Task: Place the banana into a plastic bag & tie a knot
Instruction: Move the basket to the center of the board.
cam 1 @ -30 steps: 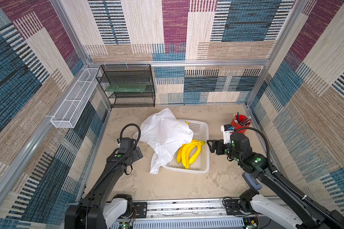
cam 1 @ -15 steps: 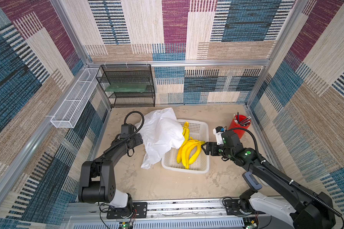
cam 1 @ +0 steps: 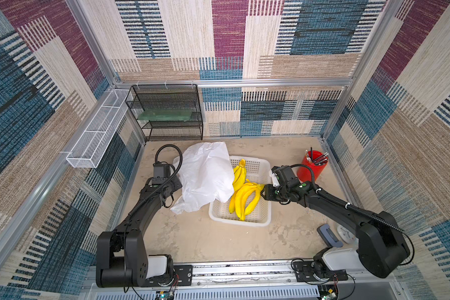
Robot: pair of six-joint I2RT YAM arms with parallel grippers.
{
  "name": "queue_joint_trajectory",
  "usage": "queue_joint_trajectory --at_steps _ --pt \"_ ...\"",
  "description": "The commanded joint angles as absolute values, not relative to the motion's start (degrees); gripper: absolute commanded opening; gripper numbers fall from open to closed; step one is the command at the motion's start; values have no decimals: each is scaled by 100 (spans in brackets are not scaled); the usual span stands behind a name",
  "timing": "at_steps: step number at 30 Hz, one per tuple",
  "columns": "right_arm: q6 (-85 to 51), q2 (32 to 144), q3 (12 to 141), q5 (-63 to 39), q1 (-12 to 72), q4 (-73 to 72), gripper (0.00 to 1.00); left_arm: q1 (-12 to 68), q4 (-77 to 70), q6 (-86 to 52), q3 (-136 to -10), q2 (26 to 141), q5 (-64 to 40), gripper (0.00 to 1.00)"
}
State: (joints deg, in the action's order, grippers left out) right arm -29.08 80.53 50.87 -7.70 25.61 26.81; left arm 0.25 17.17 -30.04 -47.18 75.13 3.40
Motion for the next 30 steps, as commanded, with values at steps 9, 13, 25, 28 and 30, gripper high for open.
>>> queue_joint_trajectory --at_steps 9,13,25,28,30 --pt "-2291 9143 6417 -297 1390 2476 0 30 3110 -4499 -4283 6405 622 0" --pt "-1858 9771 7332 49 1090 2708 0 26 3323 -4713 -4259 6078 645 0" --pt "-1103 10488 9123 1144 1731 3116 70 13 2983 -3929 -5207 7240 812 47" --pt "-1248 10103 9224 2008 2294 3178 78 -44 2888 -3862 -5538 7780 871 53" --pt "-1415 9737 9050 2353 2815 3163 82 -169 2811 -3987 -5691 8015 652 54"
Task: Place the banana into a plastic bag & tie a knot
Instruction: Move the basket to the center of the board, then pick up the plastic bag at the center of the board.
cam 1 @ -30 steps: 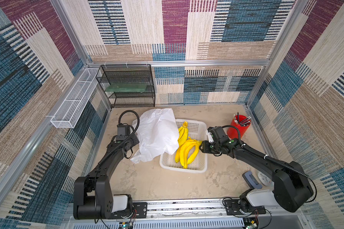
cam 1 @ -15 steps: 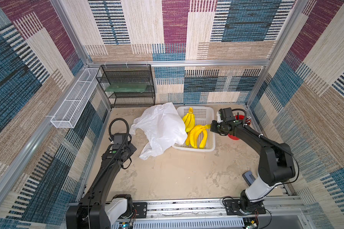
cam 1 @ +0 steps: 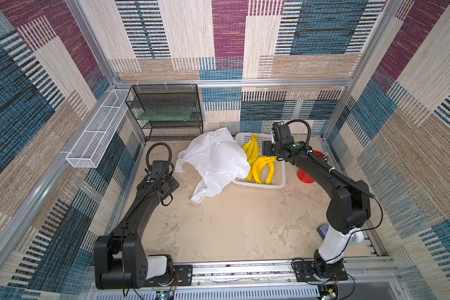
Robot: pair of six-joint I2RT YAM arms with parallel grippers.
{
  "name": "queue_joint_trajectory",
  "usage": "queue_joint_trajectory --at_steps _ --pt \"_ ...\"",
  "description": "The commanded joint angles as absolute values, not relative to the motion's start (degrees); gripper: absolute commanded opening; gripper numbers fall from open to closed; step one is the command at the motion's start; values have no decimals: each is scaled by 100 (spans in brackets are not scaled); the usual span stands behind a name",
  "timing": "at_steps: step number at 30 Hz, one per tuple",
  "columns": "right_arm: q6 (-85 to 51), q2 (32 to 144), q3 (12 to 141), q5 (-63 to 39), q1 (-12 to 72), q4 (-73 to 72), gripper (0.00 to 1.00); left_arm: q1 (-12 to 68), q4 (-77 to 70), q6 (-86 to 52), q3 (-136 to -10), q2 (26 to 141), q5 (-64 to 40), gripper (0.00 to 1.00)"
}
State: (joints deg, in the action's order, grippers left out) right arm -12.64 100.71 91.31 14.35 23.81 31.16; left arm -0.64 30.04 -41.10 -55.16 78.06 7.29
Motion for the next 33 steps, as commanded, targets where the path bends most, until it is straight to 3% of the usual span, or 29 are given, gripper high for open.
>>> queue_joint_trajectory --at_steps 1,4,6,11,17,22,26,27,29,31,32,33 --pt "-1487 9587 8919 2381 3084 3139 83 -184 2773 -4045 -5735 8069 568 54" --pt "-1750 9158 8239 2094 4074 2886 86 -188 2578 -4222 -5680 8058 236 54" --pt "-1884 8940 7488 1261 4633 2282 90 -178 2494 -4374 -5510 7948 88 55" --pt "-2769 8955 6303 -467 5209 721 95 -113 2490 -4677 -5083 7579 -152 54" --pt "-3755 9924 6317 -821 5304 -530 95 -62 2751 -4831 -4936 7178 -151 54" --pt "-4587 10791 6788 -133 5190 -709 91 59 2928 -4986 -4913 7011 -77 54" --pt "-4707 11158 7164 47 5062 -1160 75 134 2980 -5150 -4906 6966 -79 54" --pt "-4642 11254 7380 53 5039 -994 65 147 2998 -5174 -4910 6946 -71 54" --pt "-4490 11425 7849 -179 5000 -576 32 150 3046 -5155 -4913 6873 -6 54" --pt "-4243 11442 8091 -467 5015 -150 8 153 3170 -5038 -4946 6804 118 55" --pt "-4033 11371 8139 -513 5075 104 0 151 3270 -4970 -4965 6763 217 55" --pt "-3824 11272 8124 -528 5128 308 0 156 3360 -4909 -4974 6716 317 55"
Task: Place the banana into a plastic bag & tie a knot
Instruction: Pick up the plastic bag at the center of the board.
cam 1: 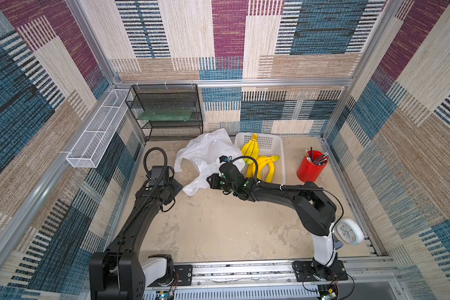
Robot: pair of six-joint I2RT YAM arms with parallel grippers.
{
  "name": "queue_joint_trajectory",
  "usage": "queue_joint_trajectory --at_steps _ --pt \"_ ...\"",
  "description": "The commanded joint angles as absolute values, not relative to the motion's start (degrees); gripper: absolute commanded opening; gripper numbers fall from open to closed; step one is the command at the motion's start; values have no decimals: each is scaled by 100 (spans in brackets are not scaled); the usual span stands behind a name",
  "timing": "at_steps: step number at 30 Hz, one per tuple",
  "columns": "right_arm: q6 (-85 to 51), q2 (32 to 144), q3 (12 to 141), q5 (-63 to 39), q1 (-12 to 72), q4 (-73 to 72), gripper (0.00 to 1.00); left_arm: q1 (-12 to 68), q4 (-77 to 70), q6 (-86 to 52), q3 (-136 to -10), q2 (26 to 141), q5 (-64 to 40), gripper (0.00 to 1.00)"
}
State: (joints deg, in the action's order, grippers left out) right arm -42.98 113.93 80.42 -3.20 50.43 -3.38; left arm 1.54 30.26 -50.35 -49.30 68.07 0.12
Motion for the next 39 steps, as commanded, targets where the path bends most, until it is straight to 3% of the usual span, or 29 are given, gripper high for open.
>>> queue_joint_trajectory --at_steps 1,8,11,13,18,22,25,29,39 --pt "-3594 11123 8049 -547 5206 567 0 150 3442 -4824 -4957 6660 410 56" --pt "-2798 9903 7302 -1822 5081 1935 0 155 3528 -3640 -4259 5585 924 65" --pt "-2761 9469 7231 -2368 4718 2454 0 151 3435 -3085 -3826 4878 632 95" --pt "-2829 9273 7199 -2784 4381 2624 0 153 3551 -2920 -3607 4438 514 100" --pt "-2459 9429 7635 -3476 3793 3578 0 279 3164 -2988 -3320 3816 132 100" --pt "-2186 9514 7843 -3742 3551 3981 0 583 3045 -3094 -3466 4655 -181 100" --pt "-2121 9458 7849 -3827 3366 4103 0 1290 2877 -2882 -3475 5014 615 100" --pt "-2033 9391 7803 -3958 3182 4218 0 1345 2429 -2755 -3432 5585 1212 100" --pt "-2070 9359 7909 -4085 2919 4333 0 1566 1786 -2522 -4209 7626 893 100"
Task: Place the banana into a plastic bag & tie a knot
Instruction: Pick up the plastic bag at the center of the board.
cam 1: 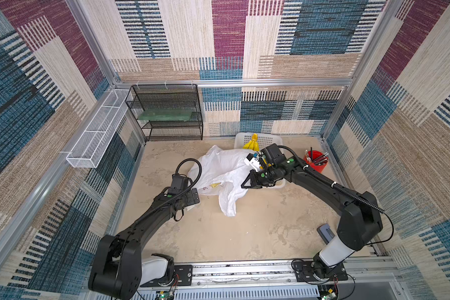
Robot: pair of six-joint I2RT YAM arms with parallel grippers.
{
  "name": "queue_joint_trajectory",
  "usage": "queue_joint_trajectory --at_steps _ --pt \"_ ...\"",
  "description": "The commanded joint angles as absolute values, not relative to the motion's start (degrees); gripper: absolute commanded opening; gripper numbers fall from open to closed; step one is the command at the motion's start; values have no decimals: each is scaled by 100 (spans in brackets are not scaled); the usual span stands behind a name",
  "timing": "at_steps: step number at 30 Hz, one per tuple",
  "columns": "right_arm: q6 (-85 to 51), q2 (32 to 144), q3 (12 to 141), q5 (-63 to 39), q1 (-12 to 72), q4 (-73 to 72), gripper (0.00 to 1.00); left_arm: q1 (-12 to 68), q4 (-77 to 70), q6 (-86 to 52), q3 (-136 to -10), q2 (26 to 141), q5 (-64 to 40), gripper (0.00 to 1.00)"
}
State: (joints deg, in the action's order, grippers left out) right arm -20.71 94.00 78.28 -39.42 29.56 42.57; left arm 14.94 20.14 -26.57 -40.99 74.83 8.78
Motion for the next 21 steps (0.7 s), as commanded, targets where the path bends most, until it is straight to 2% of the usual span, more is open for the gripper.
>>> queue_joint_trajectory --at_steps 1,8,12,14,15,16,19,21 --pt "-2065 9367 7934 -4079 2892 4342 0 1588 1731 -2599 -4195 7621 938 100" --pt "-2098 9403 7978 -4160 2787 4309 0 1852 1242 -2735 -3754 7332 1230 100" --pt "-2212 9348 7911 -4282 2701 4225 0 1876 1085 -2812 -3745 7707 1131 92" --pt "-2250 9312 7884 -4323 2656 4206 0 1916 897 -2888 -3724 7790 1170 81" --pt "-2254 9301 7867 -4354 2634 4210 0 1925 861 -2924 -3756 7832 1233 73" --pt "-2259 9292 7846 -4376 2612 4210 0 1925 838 -2919 -3796 7884 1280 58" --pt "-2251 9271 7828 -4386 2541 4234 0 1923 987 -2803 -4008 7935 1421 1" --pt "-2180 9301 7888 -4322 2532 4277 0 1920 1376 -2918 -4195 7704 1559 0"
